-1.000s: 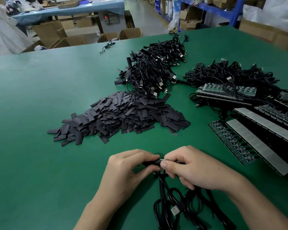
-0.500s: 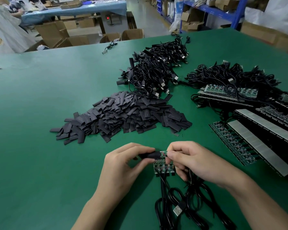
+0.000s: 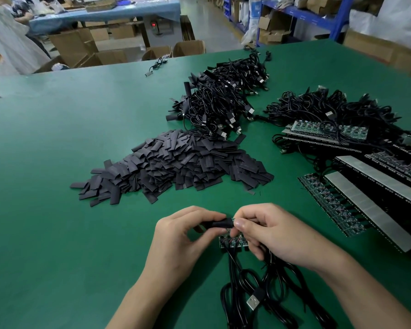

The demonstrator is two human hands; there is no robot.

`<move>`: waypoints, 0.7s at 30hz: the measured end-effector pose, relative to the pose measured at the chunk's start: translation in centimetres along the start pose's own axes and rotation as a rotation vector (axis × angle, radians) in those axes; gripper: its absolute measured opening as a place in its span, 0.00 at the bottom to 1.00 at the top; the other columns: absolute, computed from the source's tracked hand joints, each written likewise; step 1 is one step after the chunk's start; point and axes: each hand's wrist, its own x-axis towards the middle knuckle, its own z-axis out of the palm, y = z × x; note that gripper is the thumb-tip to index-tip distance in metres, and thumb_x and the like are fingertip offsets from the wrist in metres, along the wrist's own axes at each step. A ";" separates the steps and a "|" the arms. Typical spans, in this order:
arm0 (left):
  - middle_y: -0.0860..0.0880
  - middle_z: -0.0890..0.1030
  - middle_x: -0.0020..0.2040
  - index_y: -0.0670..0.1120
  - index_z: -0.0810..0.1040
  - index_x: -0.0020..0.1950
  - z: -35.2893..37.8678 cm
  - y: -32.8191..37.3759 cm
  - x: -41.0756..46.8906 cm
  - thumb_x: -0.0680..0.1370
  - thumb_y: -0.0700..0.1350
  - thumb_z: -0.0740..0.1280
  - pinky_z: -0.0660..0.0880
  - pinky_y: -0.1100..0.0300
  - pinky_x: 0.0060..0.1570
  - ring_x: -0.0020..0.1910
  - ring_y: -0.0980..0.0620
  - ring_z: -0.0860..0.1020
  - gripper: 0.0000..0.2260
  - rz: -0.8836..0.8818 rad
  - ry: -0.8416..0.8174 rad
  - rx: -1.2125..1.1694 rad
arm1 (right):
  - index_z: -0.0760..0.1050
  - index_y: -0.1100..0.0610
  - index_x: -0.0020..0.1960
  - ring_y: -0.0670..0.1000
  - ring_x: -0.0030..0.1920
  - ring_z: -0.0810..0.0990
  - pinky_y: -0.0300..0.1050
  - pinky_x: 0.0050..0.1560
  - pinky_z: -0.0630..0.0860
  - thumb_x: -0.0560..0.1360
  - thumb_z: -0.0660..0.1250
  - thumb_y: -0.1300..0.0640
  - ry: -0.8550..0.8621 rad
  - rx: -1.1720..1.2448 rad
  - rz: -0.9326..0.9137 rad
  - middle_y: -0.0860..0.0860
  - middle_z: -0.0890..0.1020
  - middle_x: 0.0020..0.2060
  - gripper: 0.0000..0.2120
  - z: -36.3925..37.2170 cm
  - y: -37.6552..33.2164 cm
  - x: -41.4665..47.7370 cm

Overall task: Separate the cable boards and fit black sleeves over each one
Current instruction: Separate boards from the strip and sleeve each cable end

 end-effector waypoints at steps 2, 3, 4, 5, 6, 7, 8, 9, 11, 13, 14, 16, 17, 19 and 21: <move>0.61 0.85 0.46 0.49 0.87 0.50 0.0 0.0 0.0 0.73 0.48 0.77 0.76 0.70 0.48 0.44 0.63 0.82 0.08 0.002 -0.005 0.007 | 0.81 0.45 0.47 0.45 0.30 0.77 0.38 0.42 0.72 0.81 0.59 0.43 0.003 -0.016 0.004 0.49 0.78 0.26 0.13 0.0 0.0 0.0; 0.61 0.85 0.46 0.49 0.87 0.50 0.0 0.0 0.0 0.73 0.49 0.77 0.77 0.70 0.48 0.45 0.63 0.82 0.08 0.003 -0.009 0.013 | 0.81 0.45 0.47 0.45 0.29 0.78 0.35 0.41 0.71 0.82 0.59 0.44 0.003 -0.011 0.004 0.49 0.78 0.26 0.13 -0.1 0.0 0.0; 0.60 0.85 0.46 0.49 0.87 0.50 0.0 0.0 0.0 0.73 0.49 0.77 0.77 0.69 0.48 0.45 0.63 0.82 0.08 0.005 -0.011 0.017 | 0.81 0.46 0.47 0.46 0.29 0.78 0.35 0.40 0.71 0.82 0.59 0.46 0.000 -0.001 0.004 0.48 0.77 0.26 0.13 -0.1 0.0 0.0; 0.61 0.85 0.46 0.49 0.87 0.50 0.0 0.0 0.1 0.73 0.50 0.77 0.77 0.69 0.48 0.44 0.63 0.82 0.08 0.004 -0.010 0.014 | 0.81 0.47 0.47 0.47 0.28 0.78 0.36 0.39 0.71 0.82 0.59 0.47 -0.004 0.013 0.002 0.48 0.76 0.26 0.13 -0.1 -0.1 0.0; 0.61 0.85 0.45 0.50 0.87 0.50 0.0 0.0 0.1 0.73 0.50 0.76 0.77 0.69 0.47 0.44 0.62 0.83 0.08 -0.001 -0.006 0.002 | 0.81 0.48 0.47 0.48 0.28 0.78 0.38 0.39 0.72 0.82 0.59 0.47 -0.010 0.030 0.001 0.48 0.75 0.27 0.13 -0.1 -0.1 0.0; 0.61 0.85 0.45 0.51 0.87 0.50 -0.1 0.0 0.1 0.73 0.50 0.76 0.76 0.69 0.47 0.44 0.61 0.83 0.08 -0.014 -0.002 -0.020 | 0.81 0.49 0.47 0.49 0.28 0.78 0.40 0.39 0.72 0.82 0.60 0.47 -0.016 0.049 0.000 0.48 0.74 0.27 0.13 -0.1 -0.1 0.0; 0.61 0.85 0.45 0.53 0.87 0.50 -0.1 0.1 0.1 0.73 0.50 0.76 0.76 0.70 0.46 0.43 0.60 0.83 0.07 -0.031 0.002 -0.050 | 0.81 0.50 0.47 0.50 0.27 0.77 0.41 0.38 0.72 0.82 0.60 0.47 -0.022 0.066 -0.002 0.48 0.73 0.27 0.14 -0.2 -0.2 0.0; 0.61 0.85 0.45 0.55 0.87 0.50 -0.2 0.1 0.1 0.73 0.51 0.76 0.75 0.70 0.46 0.43 0.59 0.83 0.06 -0.050 0.005 -0.077 | 0.81 0.50 0.46 0.50 0.27 0.77 0.42 0.38 0.72 0.82 0.60 0.46 -0.027 0.078 -0.005 0.47 0.72 0.27 0.14 -0.2 -0.2 0.0; 0.61 0.85 0.44 0.57 0.86 0.50 -0.1 0.2 0.2 0.73 0.50 0.76 0.75 0.71 0.46 0.43 0.58 0.83 0.07 -0.075 0.007 -0.103 | 0.81 0.50 0.47 0.50 0.27 0.77 0.41 0.38 0.72 0.82 0.60 0.46 -0.031 0.084 -0.008 0.46 0.71 0.27 0.14 -0.2 -0.2 0.0; 0.61 0.85 0.44 0.56 0.86 0.50 0.0 0.1 0.1 0.73 0.48 0.77 0.75 0.70 0.46 0.43 0.57 0.84 0.07 -0.080 0.001 -0.105 | 0.81 0.49 0.47 0.49 0.27 0.77 0.40 0.39 0.73 0.82 0.60 0.46 -0.031 0.078 -0.012 0.45 0.71 0.27 0.14 -0.3 -0.1 -0.1; 0.62 0.85 0.45 0.56 0.86 0.50 0.0 0.1 0.1 0.73 0.48 0.77 0.75 0.71 0.46 0.43 0.58 0.84 0.07 -0.073 -0.002 -0.098 | 0.81 0.49 0.47 0.49 0.27 0.77 0.39 0.38 0.73 0.82 0.60 0.46 -0.031 0.074 -0.015 0.45 0.71 0.27 0.14 -0.3 -0.1 -0.1; 0.62 0.85 0.45 0.55 0.86 0.50 0.1 0.1 0.1 0.73 0.48 0.77 0.75 0.71 0.46 0.43 0.59 0.83 0.07 -0.052 -0.004 -0.076 | 0.82 0.49 0.47 0.48 0.27 0.76 0.36 0.37 0.72 0.82 0.60 0.47 -0.026 0.073 -0.021 0.45 0.70 0.27 0.14 -0.3 0.0 0.0; 0.62 0.85 0.45 0.55 0.87 0.51 0.1 0.1 0.1 0.73 0.49 0.76 0.75 0.71 0.46 0.43 0.60 0.83 0.07 -0.048 -0.002 -0.069 | 0.81 0.49 0.46 0.48 0.26 0.75 0.35 0.36 0.71 0.82 0.60 0.47 -0.022 0.076 -0.022 0.45 0.70 0.26 0.14 -0.2 0.0 0.0; 0.61 0.85 0.45 0.52 0.87 0.50 0.1 0.1 0.1 0.73 0.50 0.77 0.75 0.71 0.46 0.43 0.60 0.83 0.07 -0.041 0.008 -0.056 | 0.81 0.49 0.46 0.48 0.25 0.75 0.35 0.35 0.71 0.82 0.60 0.46 -0.016 0.080 -0.019 0.45 0.69 0.26 0.14 -0.1 0.0 0.0; 0.61 0.85 0.45 0.51 0.87 0.50 0.2 0.1 0.1 0.73 0.50 0.77 0.76 0.70 0.47 0.43 0.61 0.83 0.07 -0.019 0.017 -0.027 | 0.81 0.49 0.46 0.49 0.25 0.74 0.36 0.34 0.70 0.81 0.60 0.45 -0.012 0.073 -0.007 0.45 0.69 0.25 0.14 0.1 0.0 0.1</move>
